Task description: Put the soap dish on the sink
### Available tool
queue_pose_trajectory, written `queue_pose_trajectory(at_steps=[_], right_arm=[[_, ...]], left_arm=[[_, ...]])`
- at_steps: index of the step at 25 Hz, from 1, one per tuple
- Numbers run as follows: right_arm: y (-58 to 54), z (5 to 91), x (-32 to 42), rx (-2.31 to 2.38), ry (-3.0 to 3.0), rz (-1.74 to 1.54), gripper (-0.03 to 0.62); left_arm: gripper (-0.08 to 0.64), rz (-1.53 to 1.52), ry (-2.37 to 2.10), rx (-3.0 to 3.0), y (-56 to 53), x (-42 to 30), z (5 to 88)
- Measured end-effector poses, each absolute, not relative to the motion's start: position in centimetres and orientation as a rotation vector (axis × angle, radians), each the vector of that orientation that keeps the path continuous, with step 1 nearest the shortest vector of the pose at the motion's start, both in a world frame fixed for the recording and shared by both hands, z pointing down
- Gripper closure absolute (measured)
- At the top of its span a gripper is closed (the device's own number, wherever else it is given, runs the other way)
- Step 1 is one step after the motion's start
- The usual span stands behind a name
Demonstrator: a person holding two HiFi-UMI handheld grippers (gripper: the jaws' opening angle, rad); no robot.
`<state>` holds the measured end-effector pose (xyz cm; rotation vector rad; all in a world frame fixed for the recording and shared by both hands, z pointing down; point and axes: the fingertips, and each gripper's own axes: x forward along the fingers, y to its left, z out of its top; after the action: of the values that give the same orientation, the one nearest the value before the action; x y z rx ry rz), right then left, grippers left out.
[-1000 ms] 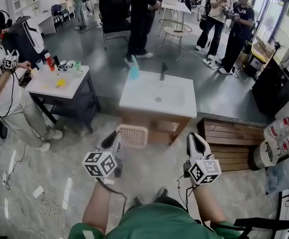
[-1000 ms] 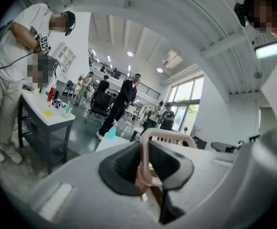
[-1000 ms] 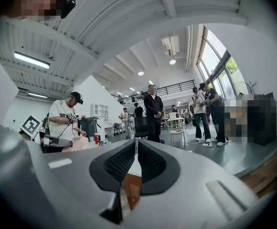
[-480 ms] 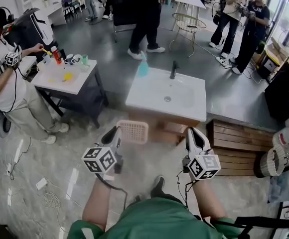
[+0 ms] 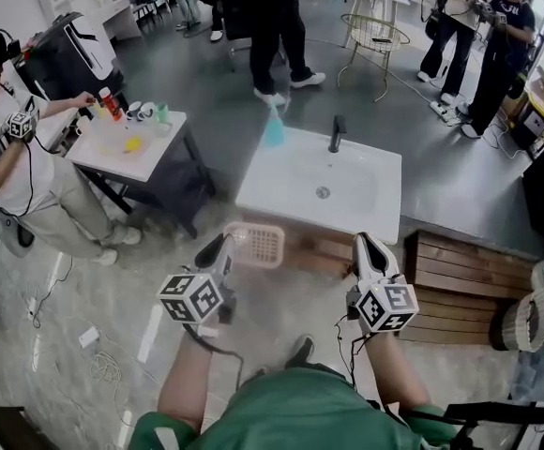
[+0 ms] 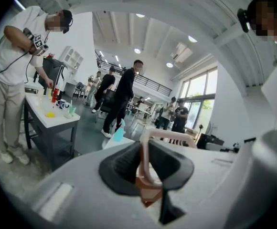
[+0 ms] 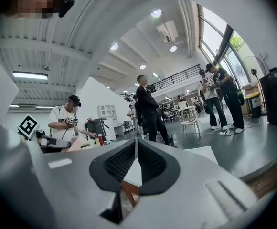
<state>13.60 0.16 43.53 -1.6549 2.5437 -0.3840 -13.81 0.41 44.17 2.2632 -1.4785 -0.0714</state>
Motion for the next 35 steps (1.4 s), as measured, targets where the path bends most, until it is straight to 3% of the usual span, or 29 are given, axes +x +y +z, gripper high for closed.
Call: queue_pose_trajectory(at_steps=[25, 35], right_arm=[[-9.2, 43.6, 18.5, -1.655, 2.491, -0.454, 0.574], [-16.6, 43.2, 14.5, -1.784, 2.447, -0.416, 0.574]], left_arm=[[0.509, -0.035, -1.441, 2.275, -9.0, -8.5, 44.5], [0.509, -0.068, -1.31, 2.301, -19.3, -12.3, 45.7]])
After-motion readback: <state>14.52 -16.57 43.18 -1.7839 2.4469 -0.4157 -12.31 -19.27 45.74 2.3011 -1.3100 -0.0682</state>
